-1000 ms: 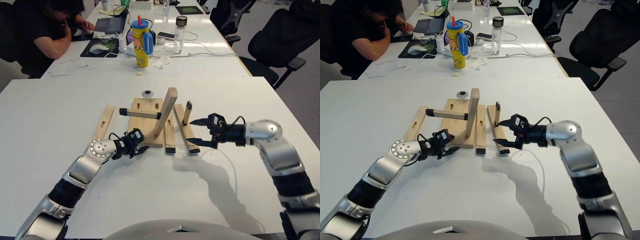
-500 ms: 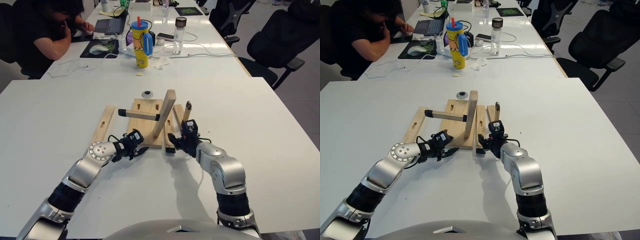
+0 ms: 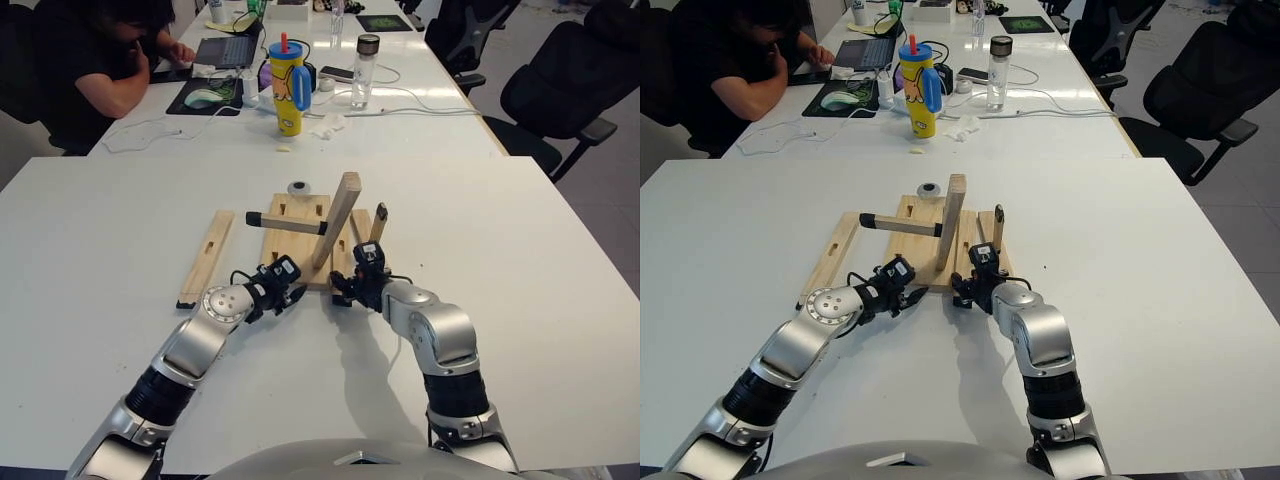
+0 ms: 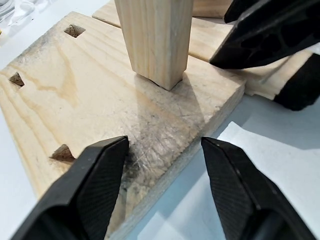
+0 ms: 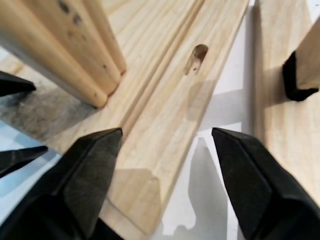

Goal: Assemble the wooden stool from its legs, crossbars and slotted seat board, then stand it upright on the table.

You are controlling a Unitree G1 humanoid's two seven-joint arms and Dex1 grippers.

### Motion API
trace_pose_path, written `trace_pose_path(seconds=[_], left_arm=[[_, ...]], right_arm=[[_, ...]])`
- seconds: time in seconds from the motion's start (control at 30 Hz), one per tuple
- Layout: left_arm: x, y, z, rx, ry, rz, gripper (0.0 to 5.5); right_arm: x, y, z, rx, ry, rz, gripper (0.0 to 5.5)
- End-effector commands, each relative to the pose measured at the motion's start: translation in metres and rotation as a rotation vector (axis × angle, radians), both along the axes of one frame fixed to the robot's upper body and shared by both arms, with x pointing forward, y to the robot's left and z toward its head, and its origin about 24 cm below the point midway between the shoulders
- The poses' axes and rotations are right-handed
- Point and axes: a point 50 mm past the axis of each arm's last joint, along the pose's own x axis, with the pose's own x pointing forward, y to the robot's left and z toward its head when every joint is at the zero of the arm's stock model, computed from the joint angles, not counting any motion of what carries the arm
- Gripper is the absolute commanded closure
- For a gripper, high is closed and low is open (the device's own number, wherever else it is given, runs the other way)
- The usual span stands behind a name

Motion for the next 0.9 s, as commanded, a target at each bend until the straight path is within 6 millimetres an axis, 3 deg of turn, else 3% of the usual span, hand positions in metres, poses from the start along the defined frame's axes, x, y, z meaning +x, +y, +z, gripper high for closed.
trace_pose_path(seconds=[0.03,0.23,0.4,0.67,0.9], left_arm=[[-0.040,0.002,-0.061,0.125,0.361,0.028,2.79],[-0.041,-0.001,-0.057,0.131,0.356,0.008,2.79],[-0.037,-0.005,-0.055,0.129,0.338,0.008,2.79],[-0.028,-0.014,-0.050,0.115,0.300,-0.011,2.79],[-0.010,0.014,-0.028,0.078,0.196,0.049,2.79]], right_arm=[[0.000,0.006,-0.002,-0.058,0.024,0.039,2.16],[-0.003,-0.002,-0.010,-0.220,0.006,0.066,2.16],[-0.002,-0.002,-0.013,-0.170,0.022,0.048,2.16],[0.007,-0.002,-0.024,-0.144,0.000,0.004,3.20],[0.019,-0.002,0.004,-0.026,-0.241,-0.049,3.42]])
